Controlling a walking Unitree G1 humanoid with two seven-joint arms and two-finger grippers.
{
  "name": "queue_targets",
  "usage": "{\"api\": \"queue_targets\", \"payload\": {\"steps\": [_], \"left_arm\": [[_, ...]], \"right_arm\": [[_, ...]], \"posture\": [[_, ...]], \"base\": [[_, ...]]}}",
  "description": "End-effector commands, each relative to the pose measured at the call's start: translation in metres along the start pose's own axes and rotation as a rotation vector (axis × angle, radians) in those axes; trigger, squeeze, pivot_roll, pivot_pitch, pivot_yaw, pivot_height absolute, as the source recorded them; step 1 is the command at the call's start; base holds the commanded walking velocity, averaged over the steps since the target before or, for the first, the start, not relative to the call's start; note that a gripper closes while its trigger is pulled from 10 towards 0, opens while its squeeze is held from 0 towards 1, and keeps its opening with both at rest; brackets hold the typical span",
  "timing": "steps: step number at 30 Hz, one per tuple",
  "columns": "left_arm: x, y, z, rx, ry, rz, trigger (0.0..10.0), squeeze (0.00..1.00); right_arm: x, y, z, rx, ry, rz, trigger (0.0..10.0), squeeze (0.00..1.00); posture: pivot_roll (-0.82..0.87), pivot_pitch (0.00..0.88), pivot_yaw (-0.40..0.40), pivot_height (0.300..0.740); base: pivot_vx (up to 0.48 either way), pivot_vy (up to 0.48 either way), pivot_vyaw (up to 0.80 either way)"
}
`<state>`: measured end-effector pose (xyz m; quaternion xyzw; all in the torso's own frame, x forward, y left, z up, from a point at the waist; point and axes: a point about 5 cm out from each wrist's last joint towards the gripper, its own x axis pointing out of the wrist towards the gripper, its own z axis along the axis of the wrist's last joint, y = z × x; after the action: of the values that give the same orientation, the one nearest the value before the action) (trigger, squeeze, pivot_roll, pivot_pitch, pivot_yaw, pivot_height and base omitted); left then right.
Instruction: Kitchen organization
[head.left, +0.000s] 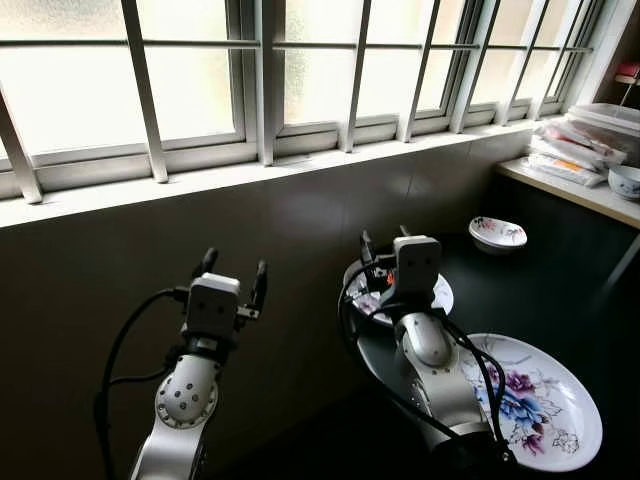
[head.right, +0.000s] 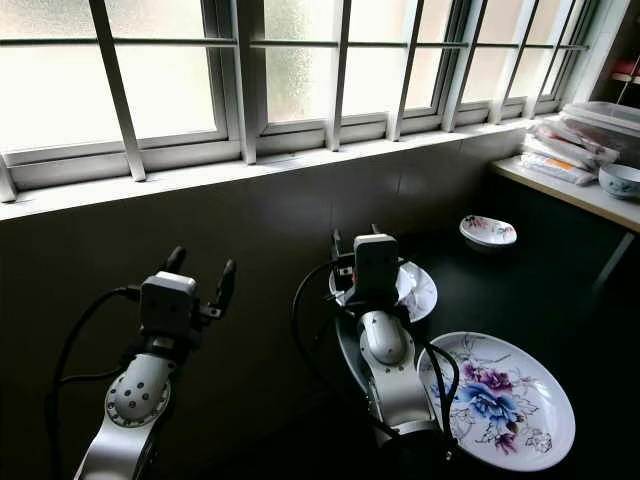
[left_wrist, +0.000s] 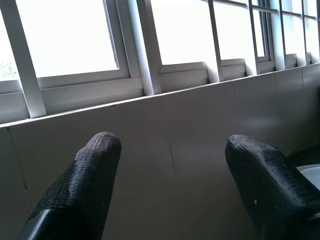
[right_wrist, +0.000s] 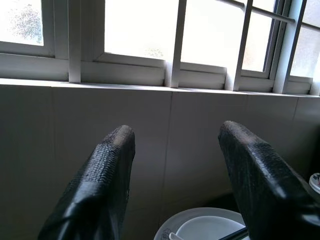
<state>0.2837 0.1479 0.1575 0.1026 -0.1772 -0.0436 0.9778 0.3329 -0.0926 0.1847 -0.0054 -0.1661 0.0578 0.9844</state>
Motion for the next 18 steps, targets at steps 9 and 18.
{"api": "queue_targets", "payload": {"steps": [9, 18], "left_arm": [[0.002, -0.0057, 0.0019, -0.026, -0.002, -0.018, 10.0, 0.0], [0.0018, -0.0054, 0.0045, -0.019, -0.023, -0.019, 10.0, 0.0]], "right_arm": [[0.0008, -0.0112, -0.0046, -0.022, 0.032, -0.052, 10.0, 0.0], [0.0006, -0.0149, -0.009, -0.04, 0.062, -0.08, 10.0, 0.0]], "posture": [[0.05, 0.0, -0.032, 0.74], [0.05, 0.0, -0.032, 0.74]], "base": [[0.0, 0.151, -0.79], [0.0, 0.107, -0.78]]}}
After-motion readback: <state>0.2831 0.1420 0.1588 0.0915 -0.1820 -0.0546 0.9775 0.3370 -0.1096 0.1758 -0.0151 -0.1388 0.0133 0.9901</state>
